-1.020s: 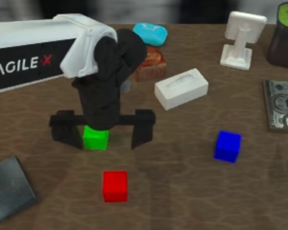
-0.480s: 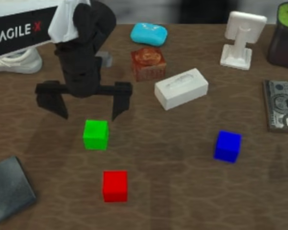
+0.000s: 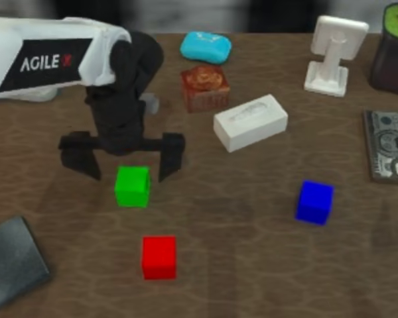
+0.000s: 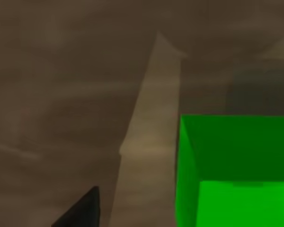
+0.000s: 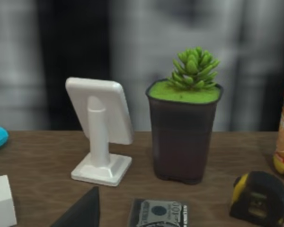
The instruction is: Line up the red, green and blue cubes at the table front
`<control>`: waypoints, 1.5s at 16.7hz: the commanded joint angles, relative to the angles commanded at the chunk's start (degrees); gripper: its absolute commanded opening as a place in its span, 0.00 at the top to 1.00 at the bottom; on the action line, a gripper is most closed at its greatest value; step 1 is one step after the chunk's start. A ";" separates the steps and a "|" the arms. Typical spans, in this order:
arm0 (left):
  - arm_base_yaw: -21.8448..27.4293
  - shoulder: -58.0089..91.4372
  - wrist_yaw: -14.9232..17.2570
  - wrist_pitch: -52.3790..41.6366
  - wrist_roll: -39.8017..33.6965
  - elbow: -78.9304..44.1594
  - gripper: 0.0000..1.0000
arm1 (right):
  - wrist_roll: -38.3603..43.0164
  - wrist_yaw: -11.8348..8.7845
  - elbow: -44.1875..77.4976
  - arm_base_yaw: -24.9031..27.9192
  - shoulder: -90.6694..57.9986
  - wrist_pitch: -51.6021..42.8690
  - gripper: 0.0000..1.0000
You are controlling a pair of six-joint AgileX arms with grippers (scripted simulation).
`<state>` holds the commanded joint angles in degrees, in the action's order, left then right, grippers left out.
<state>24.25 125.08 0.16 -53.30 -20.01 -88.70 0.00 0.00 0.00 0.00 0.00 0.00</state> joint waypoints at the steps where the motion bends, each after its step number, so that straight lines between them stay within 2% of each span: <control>1: -0.03 1.07 0.01 2.62 0.05 1.33 0.00 | 0.00 0.00 0.00 0.00 0.00 0.00 0.00; 4: -0.09 3.50 0.04 7.34 0.13 4.05 0.00 | 0.00 0.00 0.00 0.00 0.00 0.00 0.00; 8: -0.09 3.74 0.04 7.70 0.14 4.28 0.00 | 0.00 0.00 0.00 0.00 0.00 0.00 0.00; 21: -0.09 3.74 0.04 7.70 0.14 4.28 0.98 | 0.00 0.00 0.00 0.00 0.00 0.00 0.00; 25: -0.09 3.74 0.04 7.70 0.14 4.28 1.00 | 0.00 0.00 0.00 0.00 0.00 0.00 0.00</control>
<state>24.17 128.81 0.20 -45.60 -19.88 -84.42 0.00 0.00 0.00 0.00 0.00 0.00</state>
